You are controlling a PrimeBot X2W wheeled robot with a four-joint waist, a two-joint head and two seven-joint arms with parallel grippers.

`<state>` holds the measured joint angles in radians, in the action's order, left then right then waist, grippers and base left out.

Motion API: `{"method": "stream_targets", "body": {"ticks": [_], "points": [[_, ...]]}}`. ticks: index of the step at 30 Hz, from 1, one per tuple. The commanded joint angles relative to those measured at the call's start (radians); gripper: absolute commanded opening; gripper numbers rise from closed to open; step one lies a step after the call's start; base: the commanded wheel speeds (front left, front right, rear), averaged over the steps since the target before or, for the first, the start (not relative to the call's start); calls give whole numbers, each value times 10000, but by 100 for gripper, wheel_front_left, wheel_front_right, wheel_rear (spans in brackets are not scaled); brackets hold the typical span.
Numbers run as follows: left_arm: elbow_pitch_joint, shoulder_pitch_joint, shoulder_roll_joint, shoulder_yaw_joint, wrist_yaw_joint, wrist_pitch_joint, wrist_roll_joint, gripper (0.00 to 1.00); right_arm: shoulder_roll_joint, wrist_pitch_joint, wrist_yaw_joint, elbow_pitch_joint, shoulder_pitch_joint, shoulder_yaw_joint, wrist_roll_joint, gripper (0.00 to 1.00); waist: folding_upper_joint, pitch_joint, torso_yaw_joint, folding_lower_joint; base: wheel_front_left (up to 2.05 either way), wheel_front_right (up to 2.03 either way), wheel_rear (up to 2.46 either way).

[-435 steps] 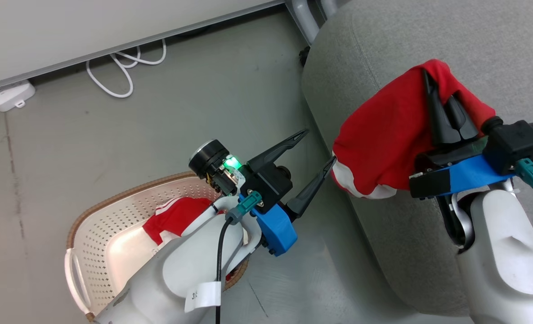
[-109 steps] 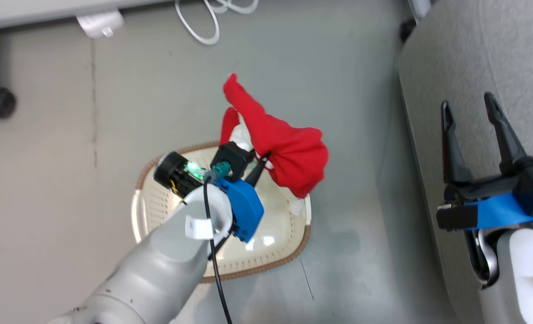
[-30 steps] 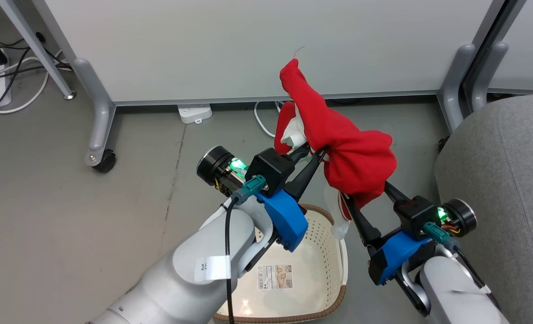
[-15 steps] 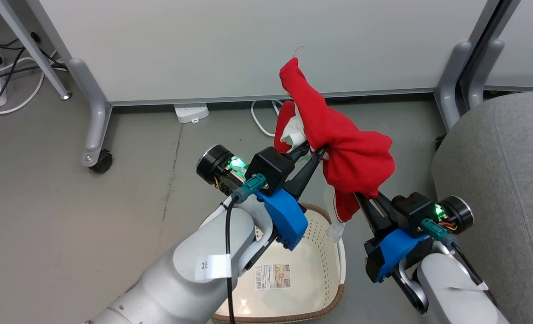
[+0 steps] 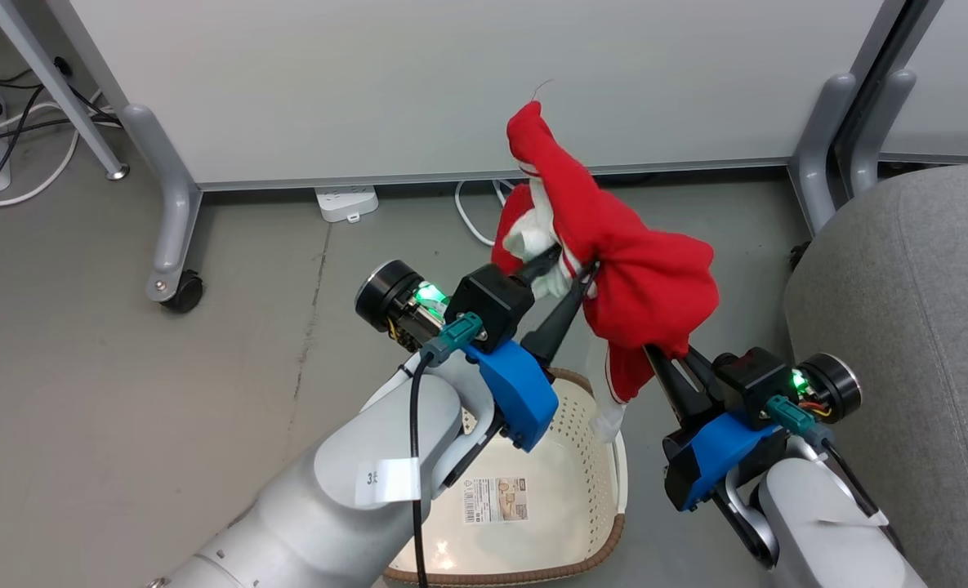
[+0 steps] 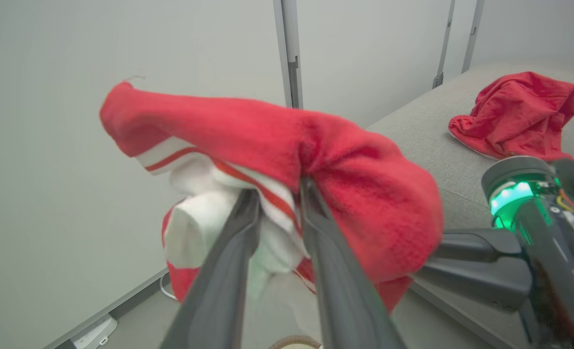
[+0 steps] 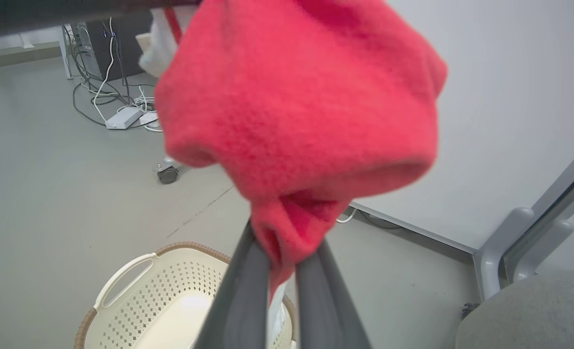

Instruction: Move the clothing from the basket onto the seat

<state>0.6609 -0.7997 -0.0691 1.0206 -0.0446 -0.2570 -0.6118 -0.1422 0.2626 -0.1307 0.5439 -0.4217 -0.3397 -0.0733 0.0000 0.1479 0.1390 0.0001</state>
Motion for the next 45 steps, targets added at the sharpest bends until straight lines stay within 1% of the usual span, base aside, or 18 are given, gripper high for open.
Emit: {"method": "stream_targets", "body": {"ticks": [1, 13, 21, 28, 37, 38, 45], "points": [[29, -113, -10, 30, 30, -34, 30, 100, -57, 34, -1, -46, -123, 8, -47, 0, 0, 11, 1, -1, 0, 0, 0], [-12, -91, -84, -42, 96, -76, 72, 100, -45, 35, -1, -107, -48, 104, -136, 0, 0, 62, -96, -1, 0, 0, 0], [-151, -29, -163, -43, 145, -82, 248, 100, 27, 35, -1, -313, -13, 528, -136, 0, 0, 213, -438, -1, 0, 0, 0], [-467, -1, -249, -150, 153, -91, 446, 100, -33, 34, -1, -778, -130, 1152, -55, 0, 0, 494, -960, -1, 0, 0, 0], [-1028, 209, -408, -208, 32, -93, 861, 100, -42, 37, -1, -1665, -239, 2139, 53, 0, 0, 1048, -1907, -1, 0, 0, 0], [-1028, 209, -408, -208, 32, -93, 861, 100, -42, 37, -1, -1665, -239, 2139, 53, 0, 0, 1048, -1907, -1, 0, 0, 0], [-1229, 367, -394, -27, -78, -93, 1169, 100, -75, 35, -1, -2222, 16, 2678, 179, 0, 0, 1374, -2725, -1, 0, 0, 0]]}}
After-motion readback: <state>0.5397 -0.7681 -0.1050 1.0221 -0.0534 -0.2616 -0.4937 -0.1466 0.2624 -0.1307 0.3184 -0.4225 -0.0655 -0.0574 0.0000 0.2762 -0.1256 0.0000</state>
